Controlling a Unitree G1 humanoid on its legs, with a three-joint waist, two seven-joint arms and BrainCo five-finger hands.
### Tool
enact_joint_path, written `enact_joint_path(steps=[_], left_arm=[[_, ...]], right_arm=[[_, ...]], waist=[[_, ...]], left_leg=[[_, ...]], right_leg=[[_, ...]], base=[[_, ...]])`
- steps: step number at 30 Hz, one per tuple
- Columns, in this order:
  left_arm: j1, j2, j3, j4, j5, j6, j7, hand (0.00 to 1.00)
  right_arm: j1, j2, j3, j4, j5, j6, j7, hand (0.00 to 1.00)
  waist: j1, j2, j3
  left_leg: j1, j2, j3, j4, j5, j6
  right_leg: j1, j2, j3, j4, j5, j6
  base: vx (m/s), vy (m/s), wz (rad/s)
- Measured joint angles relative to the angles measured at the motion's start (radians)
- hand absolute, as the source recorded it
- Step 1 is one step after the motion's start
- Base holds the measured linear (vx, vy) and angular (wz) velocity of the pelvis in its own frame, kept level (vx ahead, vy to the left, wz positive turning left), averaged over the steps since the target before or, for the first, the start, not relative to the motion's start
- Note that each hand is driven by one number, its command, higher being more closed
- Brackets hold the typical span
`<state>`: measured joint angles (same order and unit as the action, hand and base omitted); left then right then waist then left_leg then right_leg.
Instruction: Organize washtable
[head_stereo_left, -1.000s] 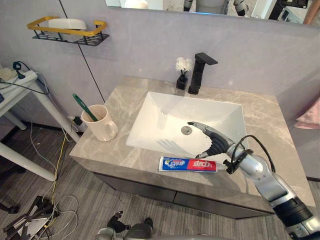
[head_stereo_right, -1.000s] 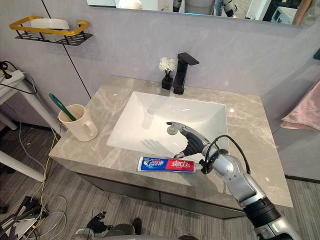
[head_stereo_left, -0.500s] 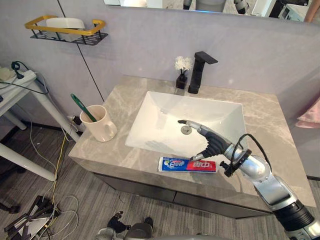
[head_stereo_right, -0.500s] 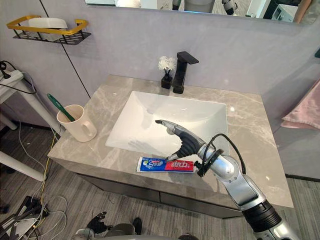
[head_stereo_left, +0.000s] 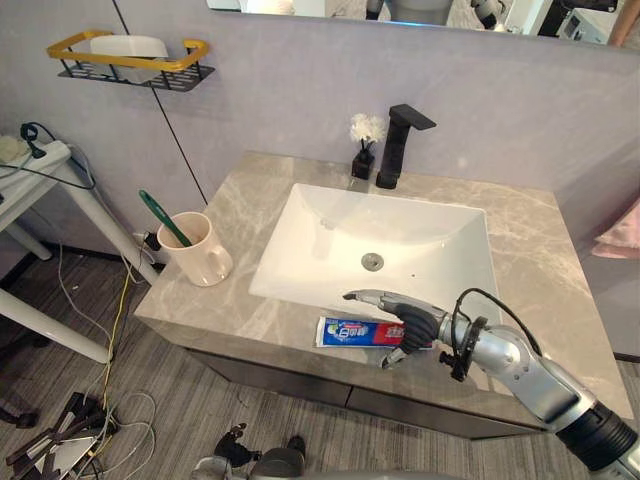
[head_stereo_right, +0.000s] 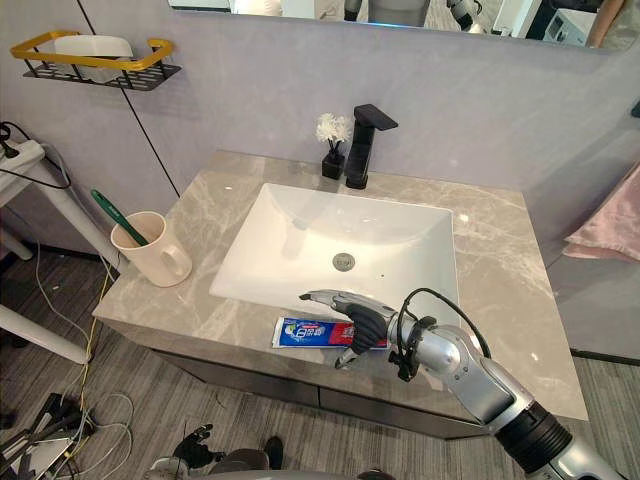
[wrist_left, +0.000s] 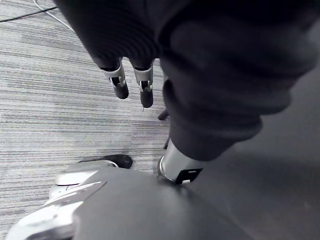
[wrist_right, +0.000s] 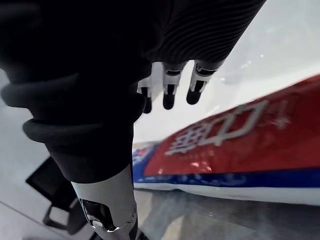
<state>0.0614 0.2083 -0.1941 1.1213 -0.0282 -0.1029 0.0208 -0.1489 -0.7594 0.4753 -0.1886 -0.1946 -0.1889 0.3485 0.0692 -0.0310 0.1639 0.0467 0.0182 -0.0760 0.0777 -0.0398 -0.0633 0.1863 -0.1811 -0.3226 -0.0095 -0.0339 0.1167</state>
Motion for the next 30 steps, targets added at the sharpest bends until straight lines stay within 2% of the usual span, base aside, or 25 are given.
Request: enact_joint_path(steps=[7,8,13,22,30], left_arm=[[-0.001,0.0,-0.001,0.01,-0.002,0.001,0.0,0.0],[-0.001,0.0,-0.001,0.01,-0.002,0.002,0.0,0.0],[-0.001,0.002,-0.01,0.011,-0.009,0.008,0.0,0.0],[0.007,-0.002,-0.01,0.011,-0.015,0.008,-0.001,0.0],[0.026,-0.011,0.004,0.011,-0.112,0.009,0.001,0.0]], right_arm=[[0.011,0.007,-0.007,0.018,-0.136,0.0,-0.054,0.0],[0.014,0.008,-0.008,0.018,-0.145,-0.001,-0.064,1.0],[0.036,0.016,-0.037,0.019,-0.21,0.0,-0.067,1.0],[0.032,0.061,-0.075,0.045,-0.225,-0.001,-0.085,1.0],[0.032,0.088,-0.086,0.045,-0.21,0.003,-0.089,1.0]], waist=[[0.0,0.0,-0.005],[-0.001,0.0,-0.005],[-0.002,0.001,-0.006],[0.0,0.01,-0.016],[0.0,0.014,-0.018]], left_leg=[[-0.003,0.0,-0.002,0.009,0.0,0.0],[-0.004,0.0,-0.002,0.01,0.0,0.0],[-0.005,0.0,-0.002,0.018,0.0,0.0],[-0.025,-0.001,-0.003,0.026,0.0,0.0],[-0.026,-0.001,-0.004,0.027,0.0,0.0]], right_leg=[[0.007,0.002,-0.002,-0.013,0.008,0.001],[0.007,0.002,-0.002,-0.013,0.009,0.0],[0.008,0.002,-0.001,-0.013,0.01,0.0],[0.001,0.005,-0.002,-0.03,0.026,0.0],[0.001,0.005,-0.003,-0.03,0.026,0.001]], base=[[0.0,0.0,0.0],[0.0,0.0,0.0],[0.0,0.0,0.0],[0.0,0.001,0.0],[0.0,0.0,0.0]])
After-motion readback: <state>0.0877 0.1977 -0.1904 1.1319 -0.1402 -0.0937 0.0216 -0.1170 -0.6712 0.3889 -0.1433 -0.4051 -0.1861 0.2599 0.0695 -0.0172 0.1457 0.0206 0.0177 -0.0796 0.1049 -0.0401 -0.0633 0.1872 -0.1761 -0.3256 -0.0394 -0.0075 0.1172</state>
